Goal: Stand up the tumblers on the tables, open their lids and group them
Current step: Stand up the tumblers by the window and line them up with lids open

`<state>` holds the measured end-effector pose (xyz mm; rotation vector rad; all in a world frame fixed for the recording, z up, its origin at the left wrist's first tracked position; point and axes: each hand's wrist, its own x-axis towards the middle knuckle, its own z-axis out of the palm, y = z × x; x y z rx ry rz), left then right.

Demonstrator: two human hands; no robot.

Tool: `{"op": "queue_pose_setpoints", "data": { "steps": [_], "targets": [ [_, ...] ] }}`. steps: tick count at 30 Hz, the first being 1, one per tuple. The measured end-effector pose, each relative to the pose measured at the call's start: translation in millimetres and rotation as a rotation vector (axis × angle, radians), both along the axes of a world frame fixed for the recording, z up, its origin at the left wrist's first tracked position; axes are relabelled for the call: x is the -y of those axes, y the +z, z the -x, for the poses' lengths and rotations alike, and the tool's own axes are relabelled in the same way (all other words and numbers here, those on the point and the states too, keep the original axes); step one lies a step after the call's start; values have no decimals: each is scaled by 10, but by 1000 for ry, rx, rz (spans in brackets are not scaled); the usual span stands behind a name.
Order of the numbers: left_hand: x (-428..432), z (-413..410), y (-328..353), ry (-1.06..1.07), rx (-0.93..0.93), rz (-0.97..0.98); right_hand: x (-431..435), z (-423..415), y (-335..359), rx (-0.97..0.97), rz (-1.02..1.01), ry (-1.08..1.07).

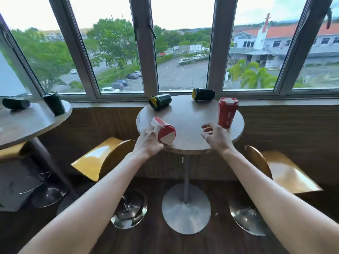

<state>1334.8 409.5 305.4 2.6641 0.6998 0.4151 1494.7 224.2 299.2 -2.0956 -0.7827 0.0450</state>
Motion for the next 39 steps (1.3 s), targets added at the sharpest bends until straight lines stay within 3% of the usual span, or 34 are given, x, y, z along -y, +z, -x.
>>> {"op": "queue_pose_setpoints", "data": {
  "steps": [7,15,25,28,34,39],
  "targets": [
    [-690,-752,-22,-131,-255,-49,-474,-1028,272,219,85,-245],
    [-792,-1038,-270,52,-176,136,-667,-1665,122,267,273,-484],
    [-704,-1198,-254,16,-100,179,-587,-1927,-185,208,124,-449],
    [-770,-1310,-171,-2,-153,239,-591,-1946,-231,223,112,-458],
    [-869,-1665,332,-165,-373,654,-599,-1966,-266,228,78,-472],
    [-959,-2049,607,-200,-634,710,-585,-1972,-283,238,56,-471]
  ]
}}
